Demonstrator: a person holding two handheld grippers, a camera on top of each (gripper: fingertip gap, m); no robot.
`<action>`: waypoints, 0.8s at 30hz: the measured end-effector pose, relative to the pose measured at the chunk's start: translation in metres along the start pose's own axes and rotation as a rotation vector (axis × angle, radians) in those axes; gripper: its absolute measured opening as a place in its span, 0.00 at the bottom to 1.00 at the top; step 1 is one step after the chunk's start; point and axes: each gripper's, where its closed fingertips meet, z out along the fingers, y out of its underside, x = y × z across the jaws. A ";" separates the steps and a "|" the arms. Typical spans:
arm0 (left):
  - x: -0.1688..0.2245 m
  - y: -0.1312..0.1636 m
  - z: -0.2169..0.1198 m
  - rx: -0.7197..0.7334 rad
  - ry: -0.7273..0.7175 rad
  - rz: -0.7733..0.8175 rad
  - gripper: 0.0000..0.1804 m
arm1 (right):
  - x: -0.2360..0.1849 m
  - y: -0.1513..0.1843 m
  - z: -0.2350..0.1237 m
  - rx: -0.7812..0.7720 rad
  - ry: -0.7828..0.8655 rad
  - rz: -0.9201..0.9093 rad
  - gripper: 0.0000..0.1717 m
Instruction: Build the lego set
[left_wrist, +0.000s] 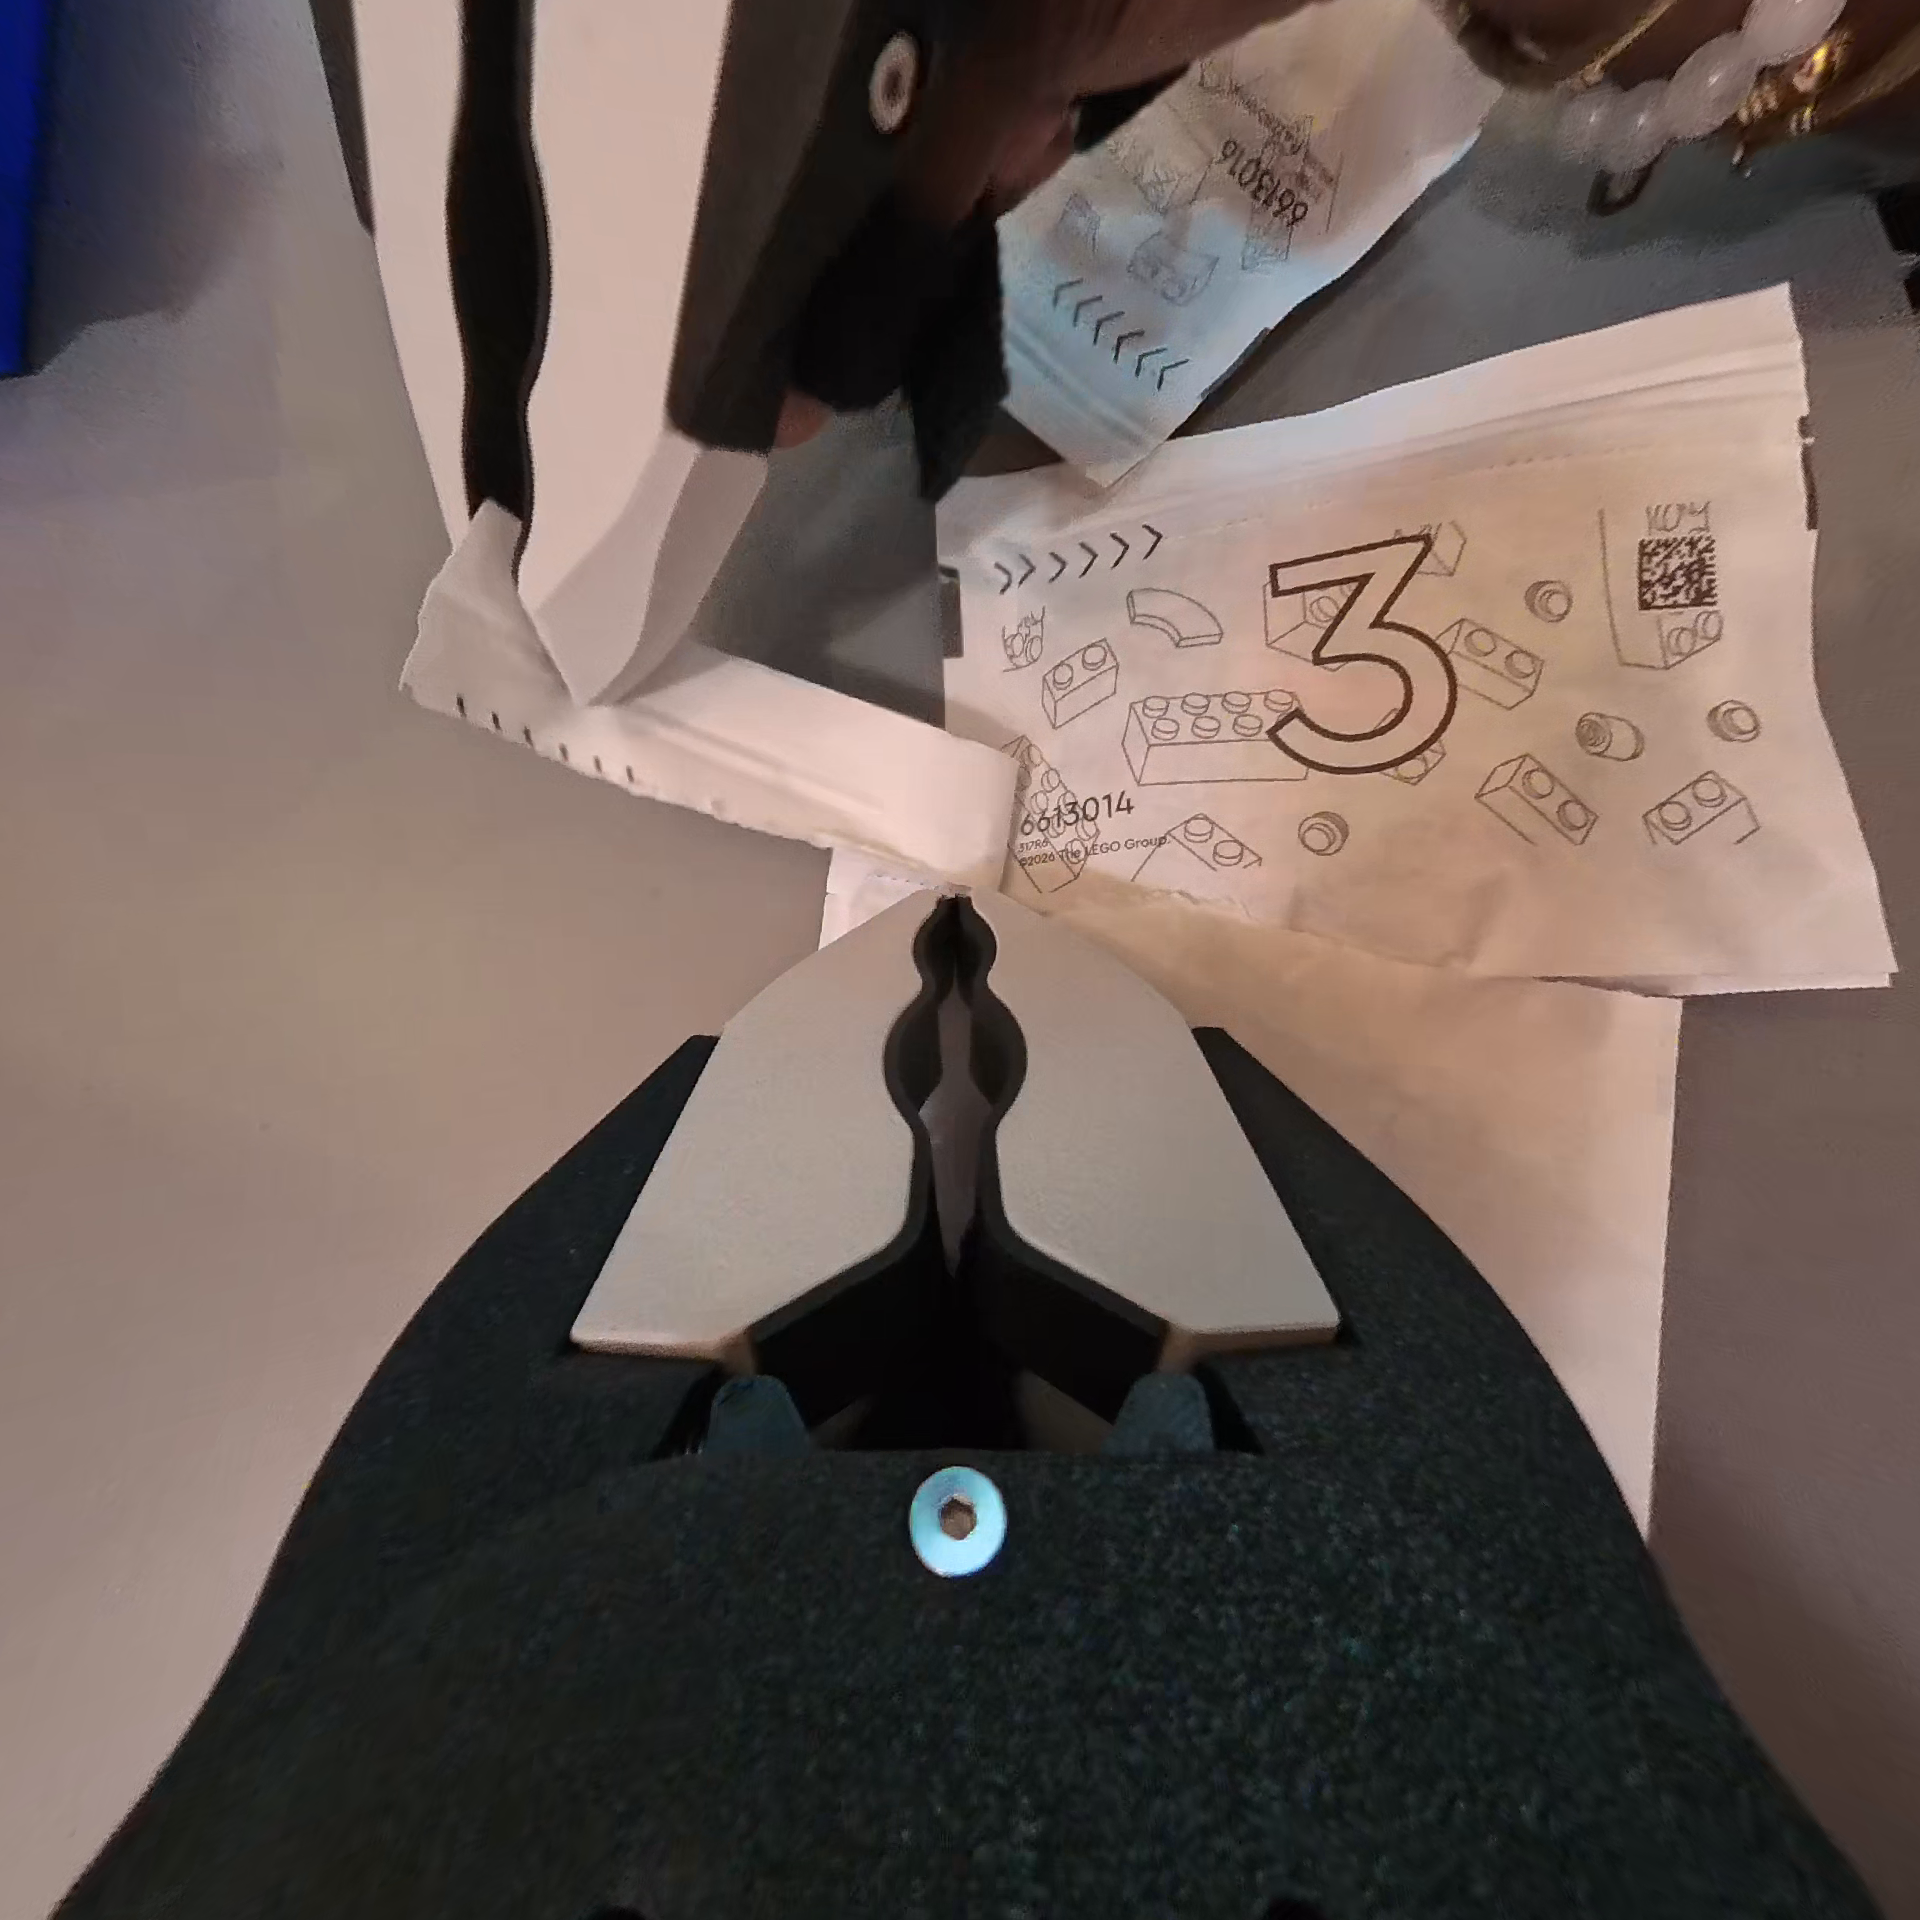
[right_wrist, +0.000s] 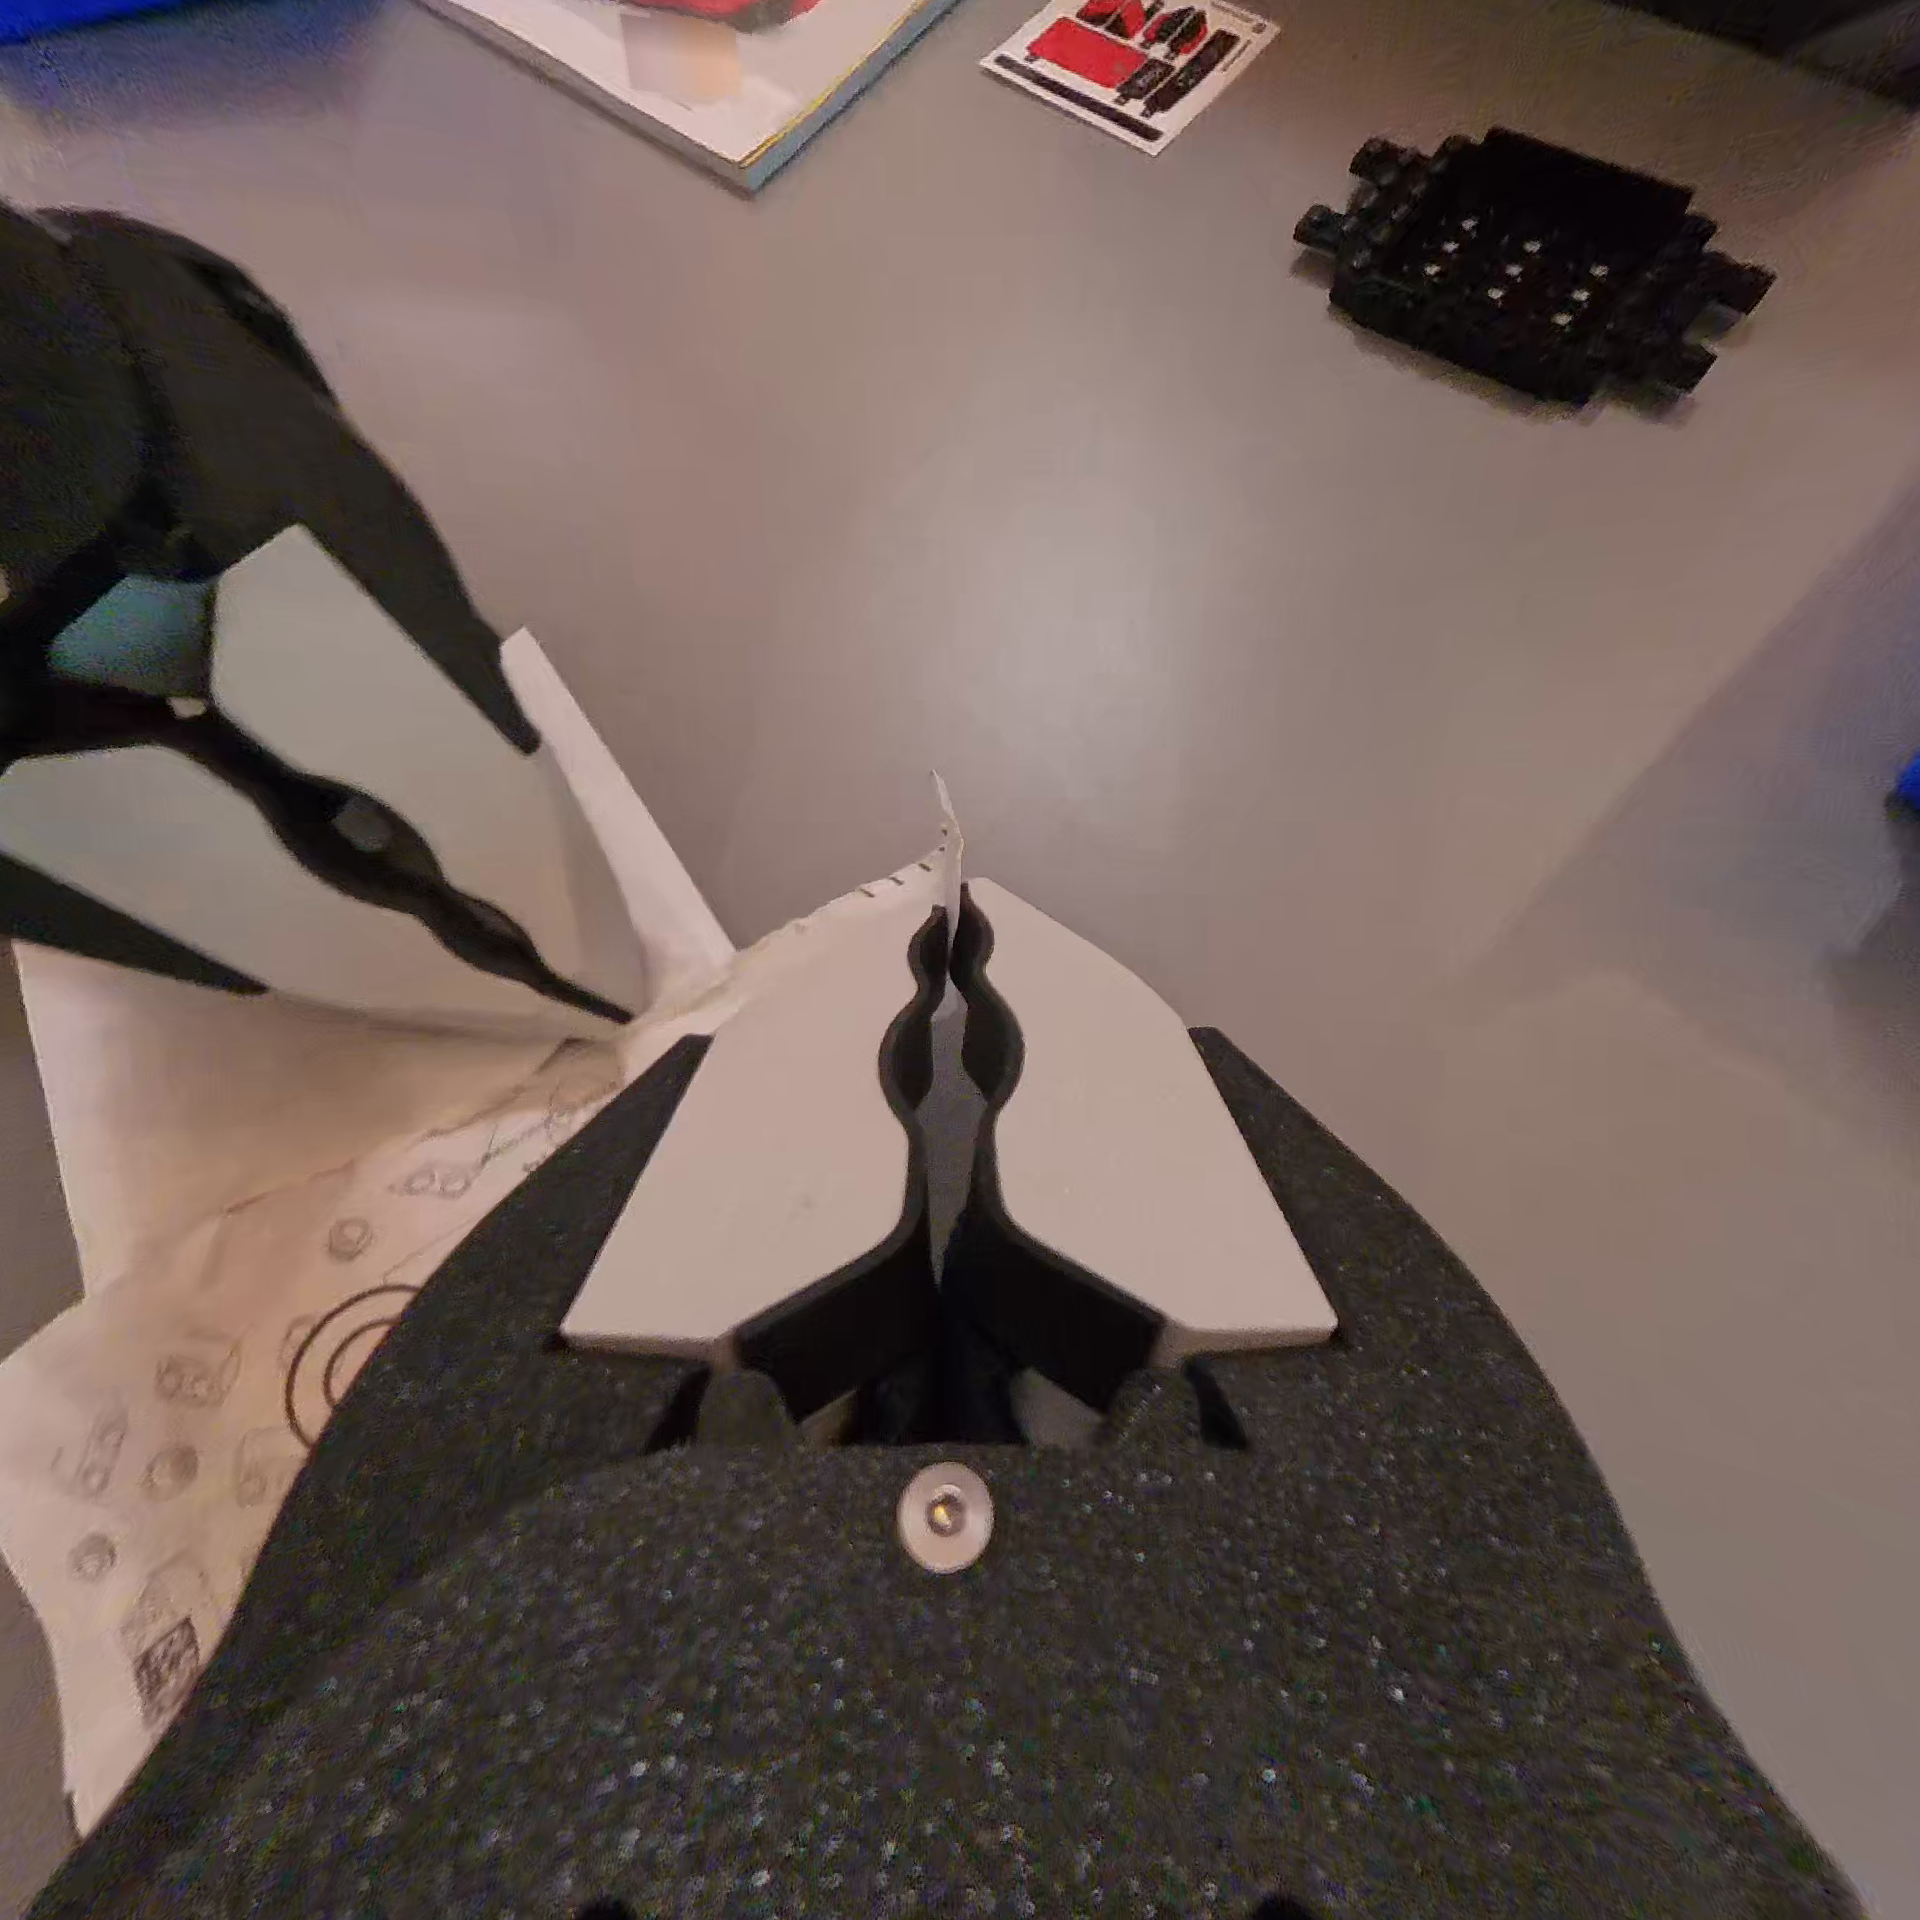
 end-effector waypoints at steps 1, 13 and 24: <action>0.000 0.000 0.000 -0.002 -0.015 0.013 0.00 | 0.001 0.001 0.003 -0.011 0.003 0.008 0.00; -0.005 0.000 0.001 -0.019 -0.092 0.050 0.00 | 0.010 -0.016 0.024 -0.045 0.204 -0.105 0.00; -0.007 0.000 0.000 0.014 -0.091 -0.003 0.00 | -0.057 0.007 -0.042 -0.041 -0.290 -0.046 0.52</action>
